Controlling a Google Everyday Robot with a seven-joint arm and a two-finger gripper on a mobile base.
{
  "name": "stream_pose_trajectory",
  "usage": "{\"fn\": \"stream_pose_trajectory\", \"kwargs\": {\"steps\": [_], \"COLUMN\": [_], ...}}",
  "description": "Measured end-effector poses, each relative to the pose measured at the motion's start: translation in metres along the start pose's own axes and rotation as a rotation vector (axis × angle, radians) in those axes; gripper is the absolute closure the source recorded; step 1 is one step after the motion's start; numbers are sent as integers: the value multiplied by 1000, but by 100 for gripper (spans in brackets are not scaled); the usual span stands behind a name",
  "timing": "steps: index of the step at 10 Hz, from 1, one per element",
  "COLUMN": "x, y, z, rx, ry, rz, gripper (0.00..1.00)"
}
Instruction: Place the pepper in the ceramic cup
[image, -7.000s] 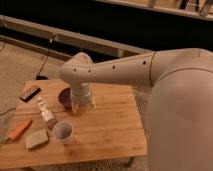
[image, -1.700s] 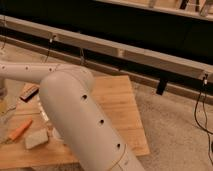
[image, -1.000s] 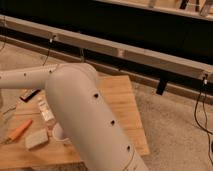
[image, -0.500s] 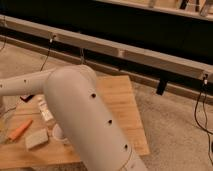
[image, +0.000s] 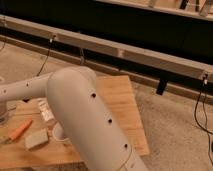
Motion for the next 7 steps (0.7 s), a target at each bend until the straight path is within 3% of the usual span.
{"fn": "stream_pose_trajectory", "kwargs": {"steps": [7], "x": [11], "y": [-1], "z": [37], "rx": [-40], "ry": [22], "rz": [46], "gripper": [35]}}
